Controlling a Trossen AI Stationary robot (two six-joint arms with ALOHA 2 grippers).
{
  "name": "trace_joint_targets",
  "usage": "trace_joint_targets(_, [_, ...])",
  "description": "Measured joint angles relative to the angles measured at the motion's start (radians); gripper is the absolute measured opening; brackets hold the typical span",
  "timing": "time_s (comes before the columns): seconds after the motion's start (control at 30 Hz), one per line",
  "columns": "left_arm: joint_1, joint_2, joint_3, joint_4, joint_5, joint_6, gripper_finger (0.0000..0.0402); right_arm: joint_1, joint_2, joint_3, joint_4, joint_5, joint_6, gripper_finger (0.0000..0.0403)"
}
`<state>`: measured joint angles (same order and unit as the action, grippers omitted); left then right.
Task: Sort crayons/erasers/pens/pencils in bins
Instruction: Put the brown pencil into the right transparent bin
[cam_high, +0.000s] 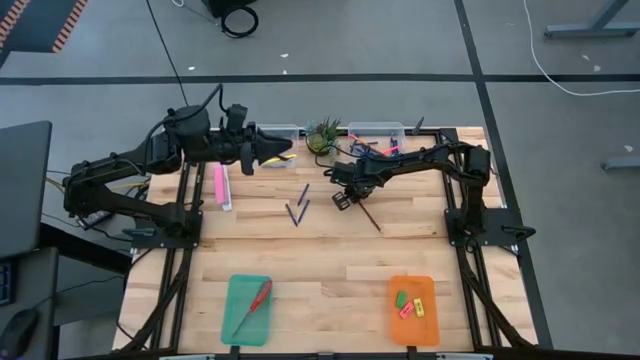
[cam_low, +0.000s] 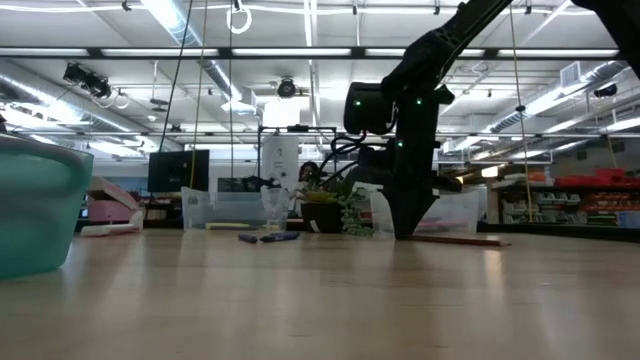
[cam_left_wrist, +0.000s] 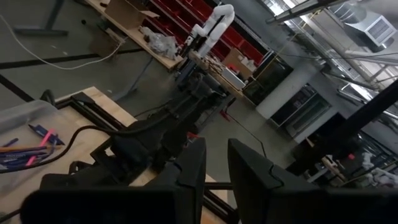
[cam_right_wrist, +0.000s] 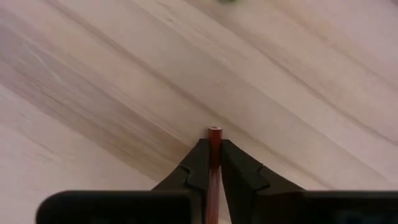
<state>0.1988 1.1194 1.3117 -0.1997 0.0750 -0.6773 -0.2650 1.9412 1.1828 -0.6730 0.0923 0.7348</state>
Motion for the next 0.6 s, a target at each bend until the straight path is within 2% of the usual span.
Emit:
trace_joint_targets(0.27, [-0.002,0.000,0.000,0.001,0.000,-0.011,0.0069,0.006,-0.065,0.024,-0.019,-0.004,-0.001,0.0038])
trace_joint_targets(0.6, [-0.002,0.000,0.000,0.001,0.001,-0.010,0.0068,-0.032,-0.221,0.037,-0.019,0.005,0.022,0.0038])
